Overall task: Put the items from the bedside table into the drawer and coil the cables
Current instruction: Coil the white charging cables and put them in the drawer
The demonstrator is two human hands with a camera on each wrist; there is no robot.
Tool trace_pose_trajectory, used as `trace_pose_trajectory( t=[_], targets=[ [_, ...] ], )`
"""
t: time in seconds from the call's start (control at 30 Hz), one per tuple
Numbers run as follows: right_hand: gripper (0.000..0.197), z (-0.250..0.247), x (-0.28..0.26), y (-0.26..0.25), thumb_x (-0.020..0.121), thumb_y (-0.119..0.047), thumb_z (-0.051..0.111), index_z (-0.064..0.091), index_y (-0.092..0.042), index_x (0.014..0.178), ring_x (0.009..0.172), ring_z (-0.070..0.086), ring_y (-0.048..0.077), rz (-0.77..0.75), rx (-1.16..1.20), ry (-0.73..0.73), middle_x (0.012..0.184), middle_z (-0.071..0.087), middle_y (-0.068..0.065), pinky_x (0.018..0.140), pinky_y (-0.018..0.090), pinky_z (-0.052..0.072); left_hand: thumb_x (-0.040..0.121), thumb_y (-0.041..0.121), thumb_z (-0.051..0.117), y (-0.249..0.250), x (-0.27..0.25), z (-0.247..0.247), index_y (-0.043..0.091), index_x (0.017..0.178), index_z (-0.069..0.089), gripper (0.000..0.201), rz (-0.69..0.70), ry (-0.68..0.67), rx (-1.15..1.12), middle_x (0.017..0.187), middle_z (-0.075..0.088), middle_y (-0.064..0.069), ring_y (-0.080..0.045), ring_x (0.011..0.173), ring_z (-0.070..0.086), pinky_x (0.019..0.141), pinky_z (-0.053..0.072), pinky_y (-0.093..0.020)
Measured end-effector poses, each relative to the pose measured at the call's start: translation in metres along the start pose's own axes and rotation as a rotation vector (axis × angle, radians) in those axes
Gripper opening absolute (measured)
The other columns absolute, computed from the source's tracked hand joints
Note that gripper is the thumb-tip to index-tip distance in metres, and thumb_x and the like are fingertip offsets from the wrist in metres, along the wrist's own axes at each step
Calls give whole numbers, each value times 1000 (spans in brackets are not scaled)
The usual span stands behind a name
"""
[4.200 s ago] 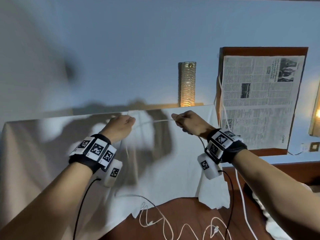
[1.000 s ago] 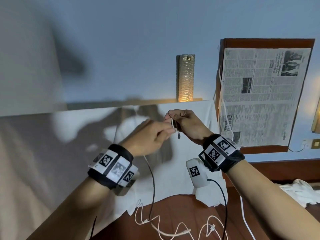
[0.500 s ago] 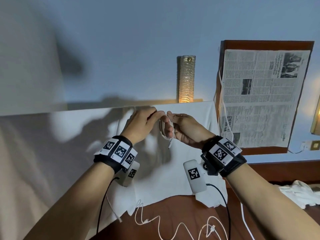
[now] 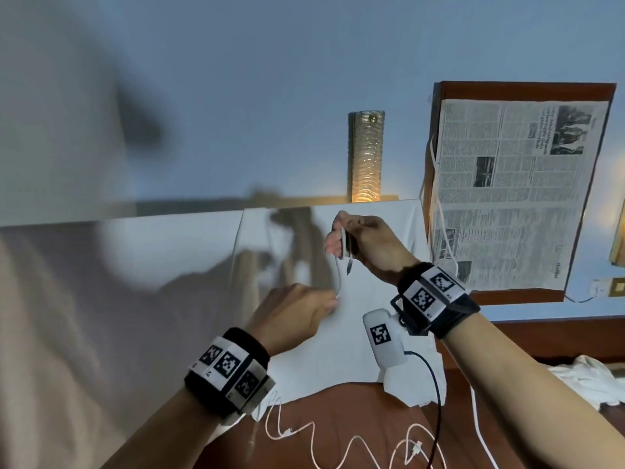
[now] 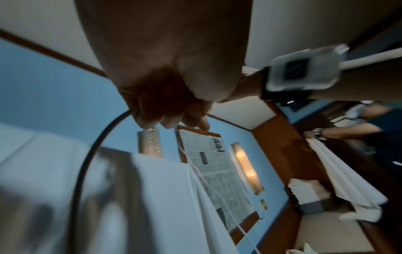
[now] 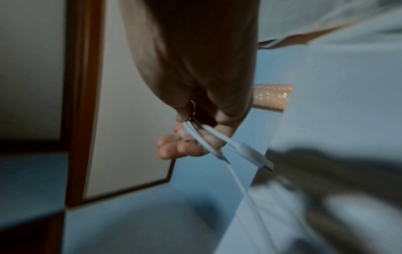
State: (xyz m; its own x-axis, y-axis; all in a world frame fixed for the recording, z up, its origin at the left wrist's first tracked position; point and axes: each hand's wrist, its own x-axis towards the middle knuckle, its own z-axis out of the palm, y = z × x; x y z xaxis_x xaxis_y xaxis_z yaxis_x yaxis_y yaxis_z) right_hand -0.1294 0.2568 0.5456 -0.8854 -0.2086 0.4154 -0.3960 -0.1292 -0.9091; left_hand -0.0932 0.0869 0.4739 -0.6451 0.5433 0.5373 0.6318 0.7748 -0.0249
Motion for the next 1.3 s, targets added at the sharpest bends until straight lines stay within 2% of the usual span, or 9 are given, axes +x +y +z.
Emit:
trace_pose_trajectory(
  t=[0.2,0.3,0.43,0.57,0.73,0.87,0.97,1.07,1.3],
  targets=[
    [36,5,-10,11,99,-28,46,63,-8,74,59,53,26,-101,-359,-72,63,63,9,57,38,41,94,28,42,9,22,-55,31,94,52,11,11,155,132,72,63,0,-30,64,58,59,50,-36],
    [37,9,-18,6,104,-17,38,63,-1,82,57,63,23,-52,-159,-107,67,64,15,58,27,48,94,31,49,0,37,-73,28,78,56,18,51,253,158,63,54,13,-21,62,59,57,47,-29],
    [38,9,-18,3,105,-21,35,59,1,84,58,60,24,-22,-79,-145,66,62,15,61,28,47,92,60,39,-22,55,-77,19,81,61,47,-27,283,136,76,66,3,-28,74,60,59,45,-34],
    [36,9,-22,-4,105,-21,36,57,-4,82,50,49,18,43,73,-254,55,50,6,55,24,44,78,79,32,-36,56,-68,18,78,61,68,-76,256,-151,61,54,2,-21,64,51,63,48,-38],
    [42,13,-23,-15,105,-23,28,53,-9,74,45,48,10,156,567,-279,51,44,-2,46,18,47,86,68,26,-49,47,-45,17,88,62,62,-143,312,-364,70,61,-1,-27,71,56,70,50,-43],
    [47,-9,-15,-30,105,-21,31,60,-8,70,48,54,10,66,810,-115,57,52,-1,50,19,52,91,52,24,-79,20,-10,29,81,50,36,-235,317,-291,67,54,1,-30,69,53,72,50,-44],
    [37,-16,-10,-26,105,-23,33,54,-8,78,51,56,13,-10,595,-17,59,55,0,57,22,54,89,39,30,-76,2,13,39,85,49,19,-163,84,-110,84,59,2,-36,87,59,77,50,-40],
    [34,-5,-8,-13,105,-22,35,53,-8,80,54,63,17,-52,257,-14,60,62,4,60,25,51,96,33,37,-28,1,8,31,82,44,15,32,-170,84,86,66,-6,-36,80,62,67,48,-38],
    [41,6,-11,2,104,-28,41,62,-4,78,49,51,15,-182,-364,-105,63,58,13,46,26,41,94,30,35,5,25,-66,29,90,50,15,152,138,40,74,66,-1,-31,65,61,59,50,-37]
  ],
)
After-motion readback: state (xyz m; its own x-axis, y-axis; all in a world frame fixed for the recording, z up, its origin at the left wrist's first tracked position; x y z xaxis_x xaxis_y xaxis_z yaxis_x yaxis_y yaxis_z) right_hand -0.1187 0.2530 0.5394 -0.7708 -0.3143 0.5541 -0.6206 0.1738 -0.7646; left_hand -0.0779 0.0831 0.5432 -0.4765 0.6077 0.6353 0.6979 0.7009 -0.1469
